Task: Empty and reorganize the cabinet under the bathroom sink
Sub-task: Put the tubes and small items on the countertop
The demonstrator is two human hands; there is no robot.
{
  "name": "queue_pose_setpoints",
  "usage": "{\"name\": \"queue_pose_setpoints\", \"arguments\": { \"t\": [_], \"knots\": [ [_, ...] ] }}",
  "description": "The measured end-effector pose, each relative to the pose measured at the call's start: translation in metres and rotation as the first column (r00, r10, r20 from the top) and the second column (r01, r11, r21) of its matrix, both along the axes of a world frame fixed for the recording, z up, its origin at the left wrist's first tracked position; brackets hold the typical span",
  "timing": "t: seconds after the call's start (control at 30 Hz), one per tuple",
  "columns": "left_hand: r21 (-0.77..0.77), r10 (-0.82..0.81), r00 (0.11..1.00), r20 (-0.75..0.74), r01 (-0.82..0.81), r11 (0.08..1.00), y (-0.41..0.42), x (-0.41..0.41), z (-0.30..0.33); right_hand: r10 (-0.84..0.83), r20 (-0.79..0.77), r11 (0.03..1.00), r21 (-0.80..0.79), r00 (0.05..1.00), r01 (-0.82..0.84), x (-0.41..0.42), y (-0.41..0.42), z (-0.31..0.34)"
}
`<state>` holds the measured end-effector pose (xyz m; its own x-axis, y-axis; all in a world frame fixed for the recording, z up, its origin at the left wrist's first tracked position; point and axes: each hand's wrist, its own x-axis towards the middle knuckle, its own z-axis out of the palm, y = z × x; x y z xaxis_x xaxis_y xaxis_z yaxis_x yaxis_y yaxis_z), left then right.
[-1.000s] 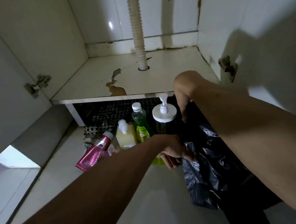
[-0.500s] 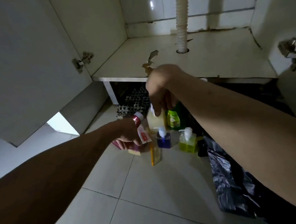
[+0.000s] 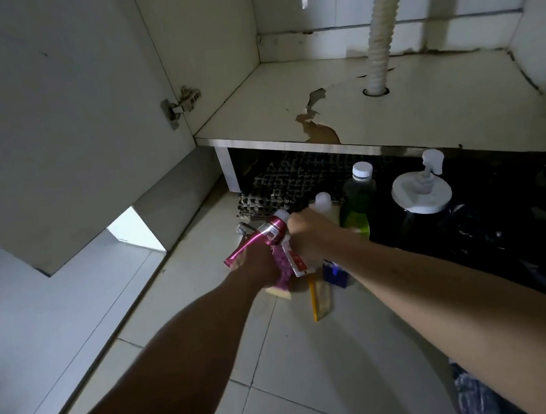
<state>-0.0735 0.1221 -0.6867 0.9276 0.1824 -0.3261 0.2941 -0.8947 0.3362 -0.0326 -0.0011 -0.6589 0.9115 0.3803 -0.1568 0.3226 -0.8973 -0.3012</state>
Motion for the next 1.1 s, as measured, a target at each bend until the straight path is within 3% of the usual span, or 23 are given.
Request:
{"name": "queue_pose_setpoints", "arguments": {
  "t": [0.1, 0.3, 0.33, 0.4, 0.5, 0.57, 0.67, 0.73, 0.83, 0.93, 1.0, 1.1],
  "knots": [
    [-0.060, -0.016, 1.000, 0.025, 0.018, 0.998, 0.002, 0.013, -0.007, -0.033, -0.044, 0.998, 0.049, 0.998, 0.036, 0.001, 0.022, -0.017],
    [-0.035, -0.118, 0.983, -0.139, 0.114, 0.993, 0.013, 0.028, -0.030, -0.237, -0.307, 0.947, 0.141, 0.922, 0.290, 0.015, 0.036, -0.040],
    [-0.094, -0.113, 0.981, -0.159, 0.099, 0.991, 0.017, 0.031, -0.031, -0.247, -0.328, 0.944, 0.131, 0.912, 0.303, 0.017, 0.039, -0.039],
    [-0.242, -0.123, 0.966, -0.229, 0.066, 0.968, 0.025, 0.037, -0.024, -0.255, -0.312, 0.956, 0.059, 0.915, 0.286, 0.022, 0.043, -0.032],
    [-0.141, -0.092, 0.964, -0.250, 0.058, 0.988, 0.044, 0.053, -0.010, -0.240, -0.278, 0.958, -0.224, 0.930, 0.180, 0.028, 0.052, -0.006],
    [-0.132, -0.056, 0.981, -0.185, 0.032, 0.991, 0.056, 0.064, -0.005, -0.201, -0.283, 0.953, -0.280, 0.938, 0.120, 0.028, 0.056, 0.011],
    [-0.038, -0.001, 1.000, 0.008, 0.002, 0.999, 0.066, 0.070, -0.004, -0.183, -0.320, 0.962, -0.255, 0.930, 0.101, 0.024, 0.057, 0.018],
    [-0.029, -0.007, 0.999, 0.044, 0.008, 1.000, 0.068, 0.070, -0.011, -0.205, -0.323, 0.953, -0.282, 0.924, 0.113, 0.015, 0.058, 0.017],
    [-0.067, 0.021, 0.999, 0.030, -0.019, 0.998, 0.066, 0.072, -0.023, -0.350, -0.384, 0.934, -0.213, 0.854, 0.287, -0.005, 0.055, 0.002],
    [-0.069, 0.071, 0.997, 0.028, -0.069, 0.995, 0.066, 0.077, -0.038, -0.441, -0.327, 0.895, -0.086, 0.836, 0.439, -0.021, 0.052, -0.023],
    [-0.102, 0.075, 0.997, 0.006, -0.074, 0.992, 0.066, 0.078, -0.044, -0.462, -0.244, 0.886, -0.077, 0.853, 0.458, -0.024, 0.050, -0.041],
    [-0.156, 0.131, 0.991, -0.025, -0.133, 0.979, 0.066, 0.080, -0.045, -0.398, -0.150, 0.908, -0.201, 0.905, 0.367, -0.023, 0.046, -0.054]
  ]
}}
